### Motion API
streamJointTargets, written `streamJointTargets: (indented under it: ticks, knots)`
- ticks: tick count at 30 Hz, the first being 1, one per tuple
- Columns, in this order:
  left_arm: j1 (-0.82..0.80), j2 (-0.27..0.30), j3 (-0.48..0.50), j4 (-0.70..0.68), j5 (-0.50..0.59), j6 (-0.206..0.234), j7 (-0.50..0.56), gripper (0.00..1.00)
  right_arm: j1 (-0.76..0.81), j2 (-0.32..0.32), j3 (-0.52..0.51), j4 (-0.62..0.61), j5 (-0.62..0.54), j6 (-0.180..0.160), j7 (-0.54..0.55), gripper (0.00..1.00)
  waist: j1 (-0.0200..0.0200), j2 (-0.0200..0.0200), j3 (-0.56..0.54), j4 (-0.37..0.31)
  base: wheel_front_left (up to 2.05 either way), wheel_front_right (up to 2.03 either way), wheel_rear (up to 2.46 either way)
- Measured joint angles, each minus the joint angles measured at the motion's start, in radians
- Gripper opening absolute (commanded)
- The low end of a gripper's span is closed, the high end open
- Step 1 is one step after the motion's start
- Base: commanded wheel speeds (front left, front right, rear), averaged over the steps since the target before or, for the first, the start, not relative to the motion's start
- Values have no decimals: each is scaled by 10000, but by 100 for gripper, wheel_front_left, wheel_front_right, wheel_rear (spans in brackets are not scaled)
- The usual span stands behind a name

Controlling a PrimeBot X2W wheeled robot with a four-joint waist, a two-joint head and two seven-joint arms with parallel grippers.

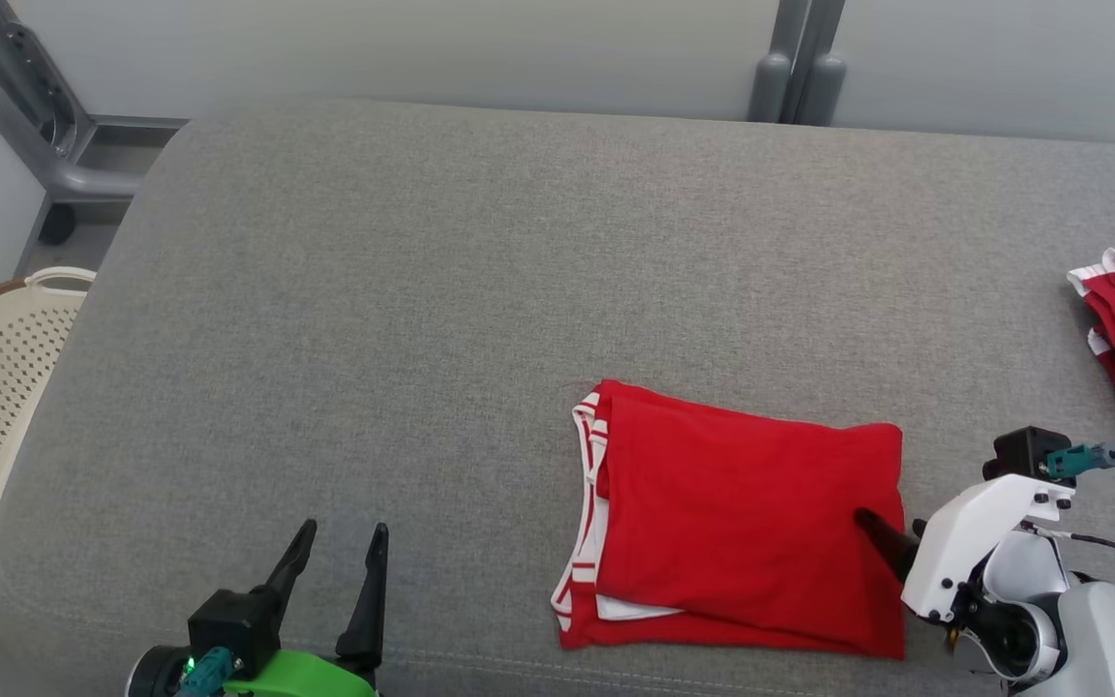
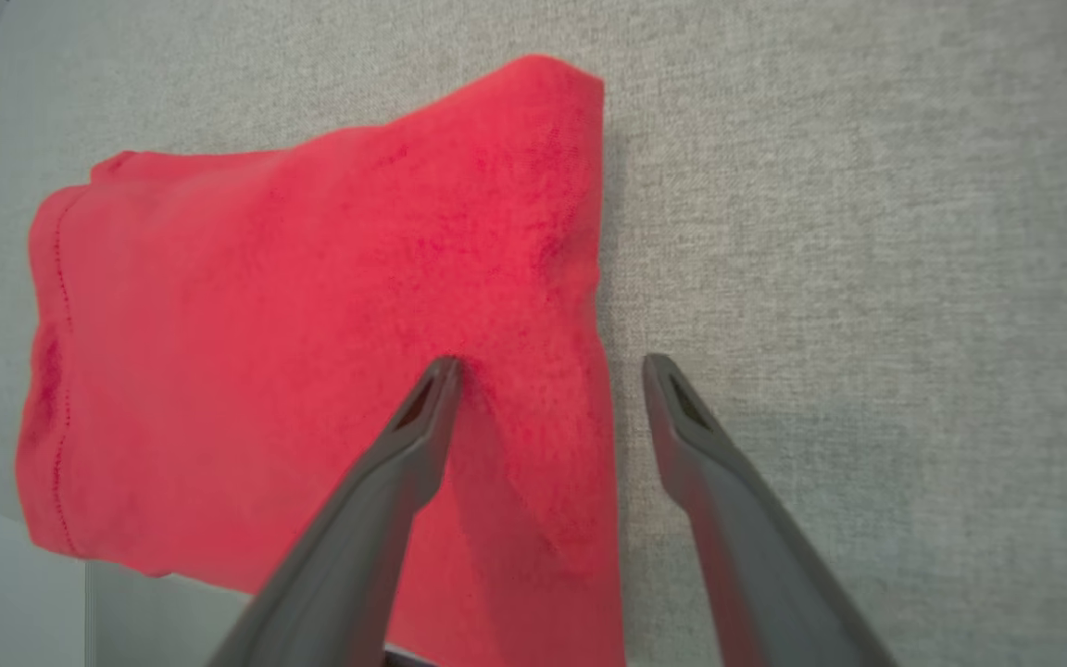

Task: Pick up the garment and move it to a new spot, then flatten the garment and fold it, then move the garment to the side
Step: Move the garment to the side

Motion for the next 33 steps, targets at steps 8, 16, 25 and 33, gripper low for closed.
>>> streamJointTargets:
  ticks: [8, 16, 25, 33]
  knots:
    - [-102, -111, 25, 73, 33, -21, -2, 100, -427, 0, -151, 752, -207, 0, -226, 100, 0, 0, 324, 315, 0, 0, 0]
    - [-207, -230, 142, 38, 130, -23, -2, 100, -920, -17, -265, 1214, -451, 0, -376, 0, 0, 0, 559, 489, 0, 0, 0]
    - [-224, -407, 326, 102, 297, -148, -4, 100, -1164, 8, -368, 1306, -709, 0, -372, 0, 0, 0, 475, 505, 0, 0, 0]
    - [-216, -431, 499, 63, 407, -190, -6, 100, -1872, 15, 13, 1183, -1570, 0, -255, 0, 0, 0, 437, 219, 0, 0, 0]
